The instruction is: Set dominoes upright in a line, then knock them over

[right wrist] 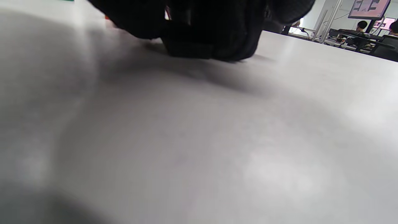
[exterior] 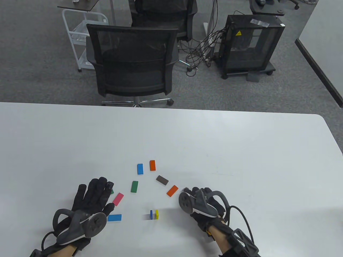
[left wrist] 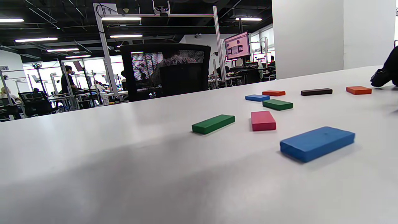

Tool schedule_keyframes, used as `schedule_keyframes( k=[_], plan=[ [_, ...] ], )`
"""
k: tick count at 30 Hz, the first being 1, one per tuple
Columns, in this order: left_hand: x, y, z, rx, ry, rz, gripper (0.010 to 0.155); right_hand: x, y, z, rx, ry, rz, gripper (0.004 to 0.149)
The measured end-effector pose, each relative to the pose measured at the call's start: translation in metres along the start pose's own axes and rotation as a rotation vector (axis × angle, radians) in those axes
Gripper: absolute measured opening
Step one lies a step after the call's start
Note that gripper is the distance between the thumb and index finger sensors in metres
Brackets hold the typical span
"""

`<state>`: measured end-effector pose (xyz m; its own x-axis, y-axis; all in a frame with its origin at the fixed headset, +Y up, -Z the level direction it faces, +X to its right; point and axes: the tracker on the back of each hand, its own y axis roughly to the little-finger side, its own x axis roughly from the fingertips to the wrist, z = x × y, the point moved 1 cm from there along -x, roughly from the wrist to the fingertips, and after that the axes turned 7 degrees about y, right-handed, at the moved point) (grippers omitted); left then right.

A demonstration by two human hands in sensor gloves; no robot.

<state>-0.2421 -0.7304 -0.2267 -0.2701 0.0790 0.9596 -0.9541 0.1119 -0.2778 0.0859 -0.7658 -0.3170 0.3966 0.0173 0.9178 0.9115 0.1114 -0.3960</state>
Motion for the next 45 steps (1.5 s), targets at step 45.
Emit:
schedule_keyframes(
  k=[45],
  plan=[
    [-0.004,0.021,0.009,0.001,0.045,-0.09,0.068,0.005,-0.076,0.025,-0.197,0.014,0.447,0.067]
  ],
)
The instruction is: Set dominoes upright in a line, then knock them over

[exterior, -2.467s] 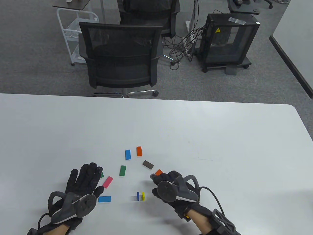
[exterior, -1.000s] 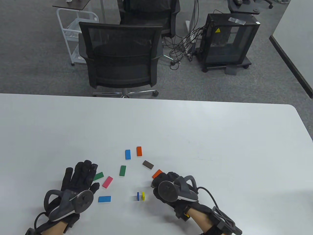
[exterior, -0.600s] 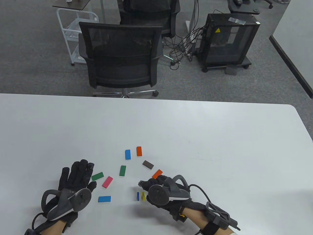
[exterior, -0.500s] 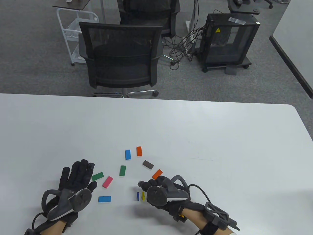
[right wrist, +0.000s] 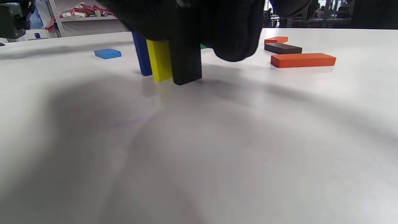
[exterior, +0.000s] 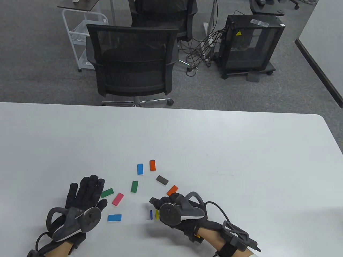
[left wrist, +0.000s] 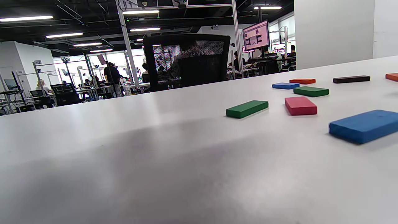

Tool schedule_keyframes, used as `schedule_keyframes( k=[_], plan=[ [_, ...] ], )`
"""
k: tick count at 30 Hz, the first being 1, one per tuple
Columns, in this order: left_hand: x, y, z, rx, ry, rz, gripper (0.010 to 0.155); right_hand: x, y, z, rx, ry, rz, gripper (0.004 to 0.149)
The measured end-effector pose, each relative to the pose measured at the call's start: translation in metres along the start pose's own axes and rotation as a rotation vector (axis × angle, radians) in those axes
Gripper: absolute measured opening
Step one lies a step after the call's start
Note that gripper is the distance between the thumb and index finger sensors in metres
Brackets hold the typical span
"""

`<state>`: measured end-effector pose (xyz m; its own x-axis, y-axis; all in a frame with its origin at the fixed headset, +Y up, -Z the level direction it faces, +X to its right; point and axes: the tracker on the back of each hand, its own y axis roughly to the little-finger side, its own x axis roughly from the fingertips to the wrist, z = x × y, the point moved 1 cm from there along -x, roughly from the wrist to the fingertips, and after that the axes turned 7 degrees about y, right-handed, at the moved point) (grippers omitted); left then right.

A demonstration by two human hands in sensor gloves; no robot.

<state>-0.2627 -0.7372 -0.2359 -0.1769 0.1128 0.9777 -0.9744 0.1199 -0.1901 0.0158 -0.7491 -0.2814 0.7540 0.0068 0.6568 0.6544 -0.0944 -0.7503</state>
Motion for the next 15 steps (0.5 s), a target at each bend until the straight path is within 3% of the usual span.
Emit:
schedule_keyframes(
  k=[15],
  plan=[
    [0.0,-0.003,-0.001,-0.011,-0.007,0.014,0.068,0.004,0.012,0.007,0.055,-0.009,-0.049,0.073]
  ],
)
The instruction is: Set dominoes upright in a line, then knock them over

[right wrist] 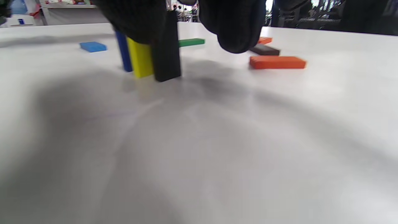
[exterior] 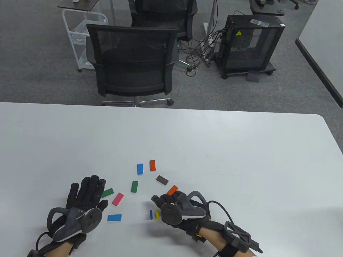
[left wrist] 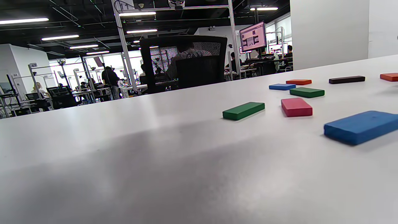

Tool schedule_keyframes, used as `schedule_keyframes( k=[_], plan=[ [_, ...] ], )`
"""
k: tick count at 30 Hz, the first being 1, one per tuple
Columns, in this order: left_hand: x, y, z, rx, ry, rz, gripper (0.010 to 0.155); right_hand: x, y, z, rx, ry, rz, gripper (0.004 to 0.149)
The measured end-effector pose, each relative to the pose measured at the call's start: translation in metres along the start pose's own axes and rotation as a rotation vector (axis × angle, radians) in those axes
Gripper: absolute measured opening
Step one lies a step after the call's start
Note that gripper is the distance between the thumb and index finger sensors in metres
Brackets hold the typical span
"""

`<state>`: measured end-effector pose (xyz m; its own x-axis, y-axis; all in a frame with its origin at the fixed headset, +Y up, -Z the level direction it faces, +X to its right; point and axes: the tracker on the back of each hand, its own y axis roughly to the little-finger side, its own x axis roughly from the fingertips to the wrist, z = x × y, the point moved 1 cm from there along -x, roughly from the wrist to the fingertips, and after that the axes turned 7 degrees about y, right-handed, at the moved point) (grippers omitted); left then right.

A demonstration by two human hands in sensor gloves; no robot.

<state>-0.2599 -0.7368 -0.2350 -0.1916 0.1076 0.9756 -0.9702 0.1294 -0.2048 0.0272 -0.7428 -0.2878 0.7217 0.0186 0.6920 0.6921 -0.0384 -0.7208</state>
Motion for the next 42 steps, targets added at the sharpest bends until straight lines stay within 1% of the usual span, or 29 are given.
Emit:
schedule_keyframes(
  k=[4,11,15,18,24,33,36,38,40,42],
  plan=[
    [0.0,-0.001,0.0,-0.002,-0.007,0.003,0.068,-0.002,0.018,0.005,0.005,0.04,-0.071,0.07],
    [0.001,-0.001,-0.001,-0.001,-0.014,0.004,0.068,-0.008,0.038,-0.002,0.014,-0.019,-0.13,0.07],
    [0.001,-0.001,-0.001,-0.001,-0.014,0.005,0.068,-0.016,0.046,-0.008,0.044,-0.013,-0.169,0.063],
    [0.001,-0.001,-0.001,-0.001,-0.013,0.004,0.068,-0.024,0.051,-0.014,0.066,-0.035,-0.184,0.057],
    [0.002,-0.001,-0.001,0.002,-0.012,0.0,0.068,-0.03,0.051,-0.025,0.096,-0.055,-0.172,0.052],
    [0.002,-0.001,-0.003,0.002,-0.013,0.001,0.068,-0.029,0.041,-0.025,0.15,-0.018,-0.153,0.048],
    [0.002,-0.004,-0.004,-0.003,-0.018,0.022,0.068,-0.028,0.038,-0.025,0.172,-0.011,-0.152,0.05],
    [0.002,-0.008,-0.003,-0.003,-0.019,0.048,0.068,-0.025,0.036,-0.025,0.177,-0.025,-0.177,0.054],
    [0.001,-0.012,-0.003,0.002,-0.016,0.077,0.068,-0.018,0.035,-0.023,0.172,-0.02,-0.196,0.06],
    [0.0,-0.016,-0.002,-0.003,-0.012,0.099,0.068,-0.01,0.034,-0.02,0.16,-0.002,-0.218,0.06]
  ],
)
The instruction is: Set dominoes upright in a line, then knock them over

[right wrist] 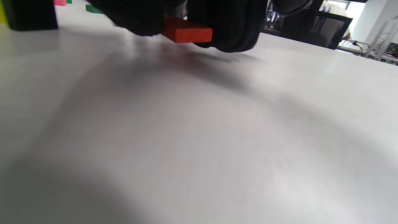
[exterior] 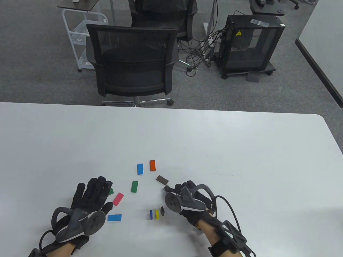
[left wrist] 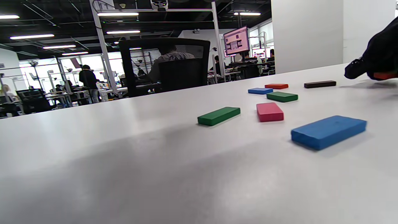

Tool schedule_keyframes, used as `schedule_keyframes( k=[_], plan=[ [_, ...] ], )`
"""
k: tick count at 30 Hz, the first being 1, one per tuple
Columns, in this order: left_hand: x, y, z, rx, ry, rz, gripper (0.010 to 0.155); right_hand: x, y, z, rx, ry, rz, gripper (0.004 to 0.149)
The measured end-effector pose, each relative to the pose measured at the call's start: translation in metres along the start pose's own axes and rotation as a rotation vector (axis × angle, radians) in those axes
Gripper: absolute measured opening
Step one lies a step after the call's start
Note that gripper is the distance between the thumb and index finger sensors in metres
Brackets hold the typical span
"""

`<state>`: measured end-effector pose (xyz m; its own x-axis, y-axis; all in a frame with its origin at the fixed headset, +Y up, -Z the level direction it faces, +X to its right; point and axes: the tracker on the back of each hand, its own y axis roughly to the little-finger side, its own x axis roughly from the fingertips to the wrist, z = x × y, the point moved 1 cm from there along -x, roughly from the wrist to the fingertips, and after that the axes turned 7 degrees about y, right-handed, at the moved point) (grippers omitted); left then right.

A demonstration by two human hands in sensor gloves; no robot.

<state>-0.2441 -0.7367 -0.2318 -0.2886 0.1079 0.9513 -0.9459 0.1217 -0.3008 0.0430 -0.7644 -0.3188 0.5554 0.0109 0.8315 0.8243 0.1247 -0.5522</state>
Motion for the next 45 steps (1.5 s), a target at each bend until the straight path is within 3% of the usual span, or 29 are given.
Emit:
schedule_keyframes(
  k=[8,15,28,45],
  plan=[
    [-0.002,-0.01,0.001,0.009,0.0,0.053,0.069,0.029,0.005,0.019,-0.107,0.07,-0.065,0.05],
    [-0.003,-0.011,0.002,0.033,0.007,0.064,0.068,0.034,-0.005,0.027,-0.161,0.111,-0.037,0.039],
    [-0.002,-0.008,0.002,0.066,0.029,0.033,0.068,0.029,-0.017,0.024,-0.217,0.07,0.086,0.06],
    [-0.001,-0.01,0.003,0.055,0.036,0.059,0.068,0.028,-0.022,0.014,-0.194,0.05,0.129,0.061]
  ],
)
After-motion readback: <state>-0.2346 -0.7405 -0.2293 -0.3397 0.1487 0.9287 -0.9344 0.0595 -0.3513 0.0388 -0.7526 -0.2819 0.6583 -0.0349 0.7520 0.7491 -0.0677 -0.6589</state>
